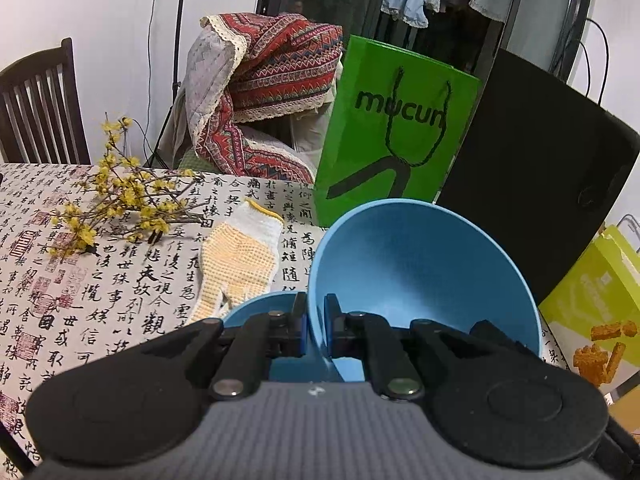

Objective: Organize plates and bowls
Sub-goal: 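Lift the top blue bowl off the two lower bowls with both grippers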

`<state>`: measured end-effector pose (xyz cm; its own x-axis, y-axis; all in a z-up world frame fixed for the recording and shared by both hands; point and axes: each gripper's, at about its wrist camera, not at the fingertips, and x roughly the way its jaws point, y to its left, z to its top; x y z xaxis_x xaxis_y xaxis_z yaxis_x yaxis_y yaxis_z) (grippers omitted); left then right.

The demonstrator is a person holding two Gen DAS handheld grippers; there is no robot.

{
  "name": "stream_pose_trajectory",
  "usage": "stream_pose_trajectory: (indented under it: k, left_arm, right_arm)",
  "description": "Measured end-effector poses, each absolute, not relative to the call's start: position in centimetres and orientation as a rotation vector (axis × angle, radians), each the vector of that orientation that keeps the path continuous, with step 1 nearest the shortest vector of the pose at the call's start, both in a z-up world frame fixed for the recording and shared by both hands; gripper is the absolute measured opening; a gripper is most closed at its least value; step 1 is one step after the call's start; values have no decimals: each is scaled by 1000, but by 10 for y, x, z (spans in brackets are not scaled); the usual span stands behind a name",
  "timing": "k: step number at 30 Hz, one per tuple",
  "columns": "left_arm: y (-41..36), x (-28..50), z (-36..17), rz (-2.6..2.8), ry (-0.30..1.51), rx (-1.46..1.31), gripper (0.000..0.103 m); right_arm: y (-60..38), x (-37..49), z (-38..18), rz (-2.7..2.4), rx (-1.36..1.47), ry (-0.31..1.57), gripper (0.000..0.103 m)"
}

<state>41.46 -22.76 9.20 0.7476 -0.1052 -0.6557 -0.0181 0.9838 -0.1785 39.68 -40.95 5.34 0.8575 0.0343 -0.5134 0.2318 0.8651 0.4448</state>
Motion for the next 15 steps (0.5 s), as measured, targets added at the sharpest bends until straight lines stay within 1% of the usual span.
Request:
stream_pose_trajectory:
  k: [15]
  left_arm:
    - [-208, 394, 106, -51, 701, -172, 9]
  right_arm:
    - [-391, 381, 66, -71, 519, 525, 13]
